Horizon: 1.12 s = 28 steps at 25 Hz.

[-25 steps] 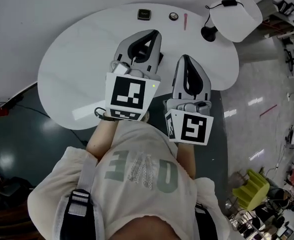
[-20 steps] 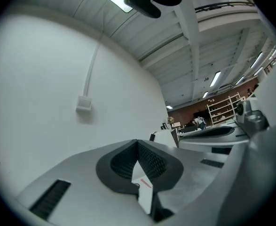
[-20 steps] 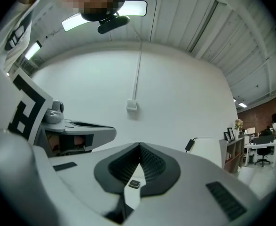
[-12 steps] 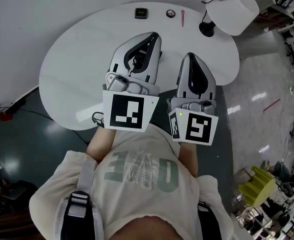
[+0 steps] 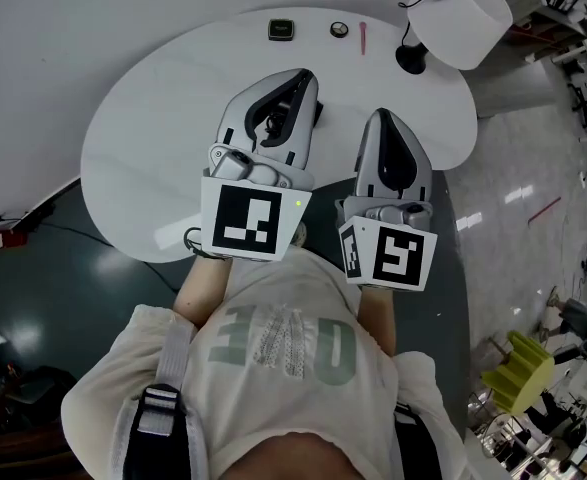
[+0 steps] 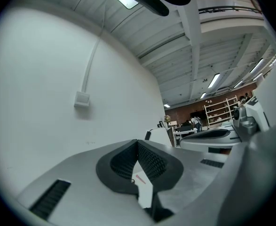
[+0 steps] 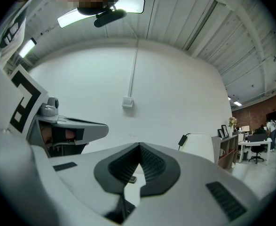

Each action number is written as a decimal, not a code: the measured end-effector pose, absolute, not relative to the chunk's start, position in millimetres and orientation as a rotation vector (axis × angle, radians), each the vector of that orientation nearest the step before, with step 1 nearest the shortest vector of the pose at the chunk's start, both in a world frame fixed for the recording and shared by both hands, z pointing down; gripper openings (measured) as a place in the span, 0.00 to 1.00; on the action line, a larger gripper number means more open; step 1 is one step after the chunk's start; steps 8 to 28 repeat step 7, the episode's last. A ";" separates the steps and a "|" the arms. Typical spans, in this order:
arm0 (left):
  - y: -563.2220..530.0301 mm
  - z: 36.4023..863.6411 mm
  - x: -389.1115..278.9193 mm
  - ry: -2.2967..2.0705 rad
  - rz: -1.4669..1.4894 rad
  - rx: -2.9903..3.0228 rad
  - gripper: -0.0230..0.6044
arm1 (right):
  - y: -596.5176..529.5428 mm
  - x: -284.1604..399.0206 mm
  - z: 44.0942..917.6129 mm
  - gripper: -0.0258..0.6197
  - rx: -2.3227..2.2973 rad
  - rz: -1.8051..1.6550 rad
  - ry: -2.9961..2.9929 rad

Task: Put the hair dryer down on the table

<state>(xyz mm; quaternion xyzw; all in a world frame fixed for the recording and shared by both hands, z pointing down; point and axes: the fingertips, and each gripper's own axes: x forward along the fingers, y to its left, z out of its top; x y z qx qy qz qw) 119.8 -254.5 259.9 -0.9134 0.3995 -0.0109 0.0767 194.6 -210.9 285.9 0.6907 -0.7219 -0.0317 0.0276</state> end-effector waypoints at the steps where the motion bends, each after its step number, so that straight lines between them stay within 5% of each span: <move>1: -253.8 259.9 120.0 1.192 -0.038 -2.738 0.05 | -210.4 194.5 284.8 0.04 2.134 -0.102 -2.229; 28: -251.2 258.2 118.7 1.192 -0.035 -2.735 0.05 | -207.6 195.0 280.9 0.04 2.146 -0.103 -2.232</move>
